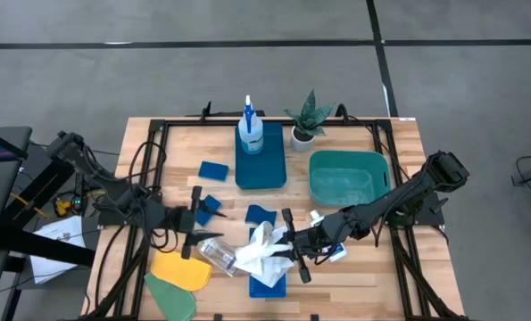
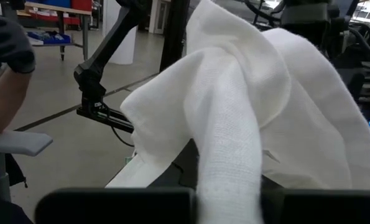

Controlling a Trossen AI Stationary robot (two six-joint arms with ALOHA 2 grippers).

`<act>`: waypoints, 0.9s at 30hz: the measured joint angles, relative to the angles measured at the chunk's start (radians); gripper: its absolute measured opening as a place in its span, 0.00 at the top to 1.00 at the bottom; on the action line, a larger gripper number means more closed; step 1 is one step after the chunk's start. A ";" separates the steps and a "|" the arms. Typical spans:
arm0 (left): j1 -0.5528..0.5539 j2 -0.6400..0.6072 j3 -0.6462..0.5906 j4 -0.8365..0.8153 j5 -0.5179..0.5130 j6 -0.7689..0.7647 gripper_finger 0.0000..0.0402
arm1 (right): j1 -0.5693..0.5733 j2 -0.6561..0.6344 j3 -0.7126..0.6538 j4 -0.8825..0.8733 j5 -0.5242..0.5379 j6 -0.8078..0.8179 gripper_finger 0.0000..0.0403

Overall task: Pick & Place Kitchen Items
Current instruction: Put the white microfiber towel into the green bin

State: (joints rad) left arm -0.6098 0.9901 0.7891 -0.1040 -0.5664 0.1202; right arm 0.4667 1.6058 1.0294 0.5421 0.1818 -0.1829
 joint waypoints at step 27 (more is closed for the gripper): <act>0.174 -0.394 -0.324 0.321 0.203 -0.021 0.75 | 0.012 -0.097 0.000 -0.149 0.060 0.026 0.99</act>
State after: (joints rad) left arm -0.4362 0.5957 0.4647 0.2172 -0.3637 0.0994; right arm 0.4783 1.5093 1.0294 0.3934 0.2414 -0.1567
